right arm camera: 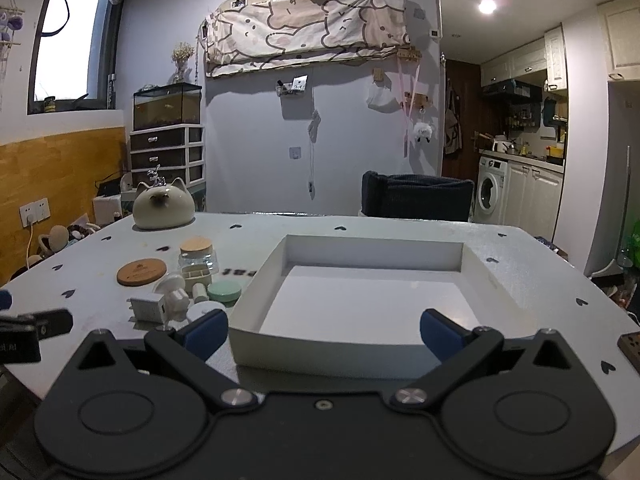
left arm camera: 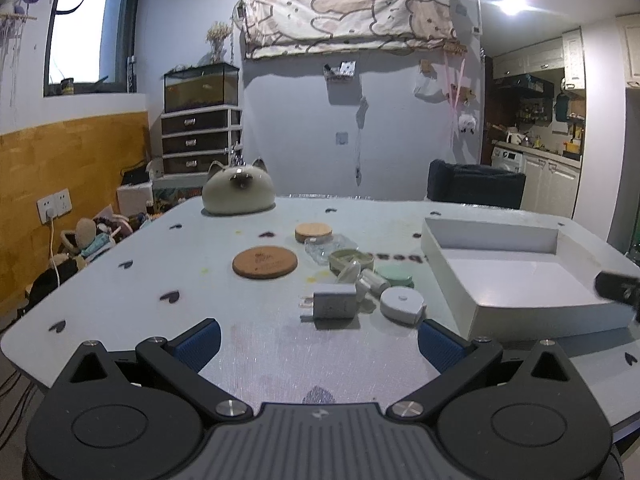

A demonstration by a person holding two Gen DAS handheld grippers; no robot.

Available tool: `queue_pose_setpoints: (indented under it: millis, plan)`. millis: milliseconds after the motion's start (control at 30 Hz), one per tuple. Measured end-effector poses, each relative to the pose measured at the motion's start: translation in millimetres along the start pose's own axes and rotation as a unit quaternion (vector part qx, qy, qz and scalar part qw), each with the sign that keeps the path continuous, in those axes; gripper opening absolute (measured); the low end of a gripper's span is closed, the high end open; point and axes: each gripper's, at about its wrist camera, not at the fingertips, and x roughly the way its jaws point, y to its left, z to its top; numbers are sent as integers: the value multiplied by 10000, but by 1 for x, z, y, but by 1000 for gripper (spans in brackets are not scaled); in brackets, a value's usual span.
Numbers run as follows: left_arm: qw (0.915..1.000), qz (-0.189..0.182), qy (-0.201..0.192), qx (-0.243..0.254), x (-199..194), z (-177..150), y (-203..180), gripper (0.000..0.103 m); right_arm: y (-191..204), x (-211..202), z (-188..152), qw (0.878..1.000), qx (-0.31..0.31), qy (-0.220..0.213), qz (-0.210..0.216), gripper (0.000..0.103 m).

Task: Organize rigid objects
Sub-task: 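Move the left tool toward the cork coaster and lower over it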

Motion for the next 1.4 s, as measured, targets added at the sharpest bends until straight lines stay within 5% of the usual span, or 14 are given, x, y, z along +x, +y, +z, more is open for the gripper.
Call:
queue_pose_setpoints:
  millis: [433, 667, 900, 1067, 1300, 1400]
  plan:
    - [9980, 293, 481, -283, 30, -16, 28, 103, -84, 22, 11, 9961, 444, -25, -758, 103]
    - [9949, 522, 661, -552, 53, -20, 47, 103, -147, 55, 27, 9852, 240, 354, -1657, 103]
    - [9923, 667, 823, -639, 71, -25, 54, 103, -207, 102, 40, 9854, 694, 900, -1268, 103]
    - [9917, 755, 883, -552, 80, -30, 52, 103, -208, 142, 43, 9855, 460, 1344, -929, 79]
    - [9927, 785, 795, -460, 85, -33, 49, 103, -213, 196, 39, 9695, 532, 2243, -834, 27]
    - [9930, 806, 734, -460, 85, -34, 49, 103, -216, 209, 36, 9656, 697, 2430, -603, 17]
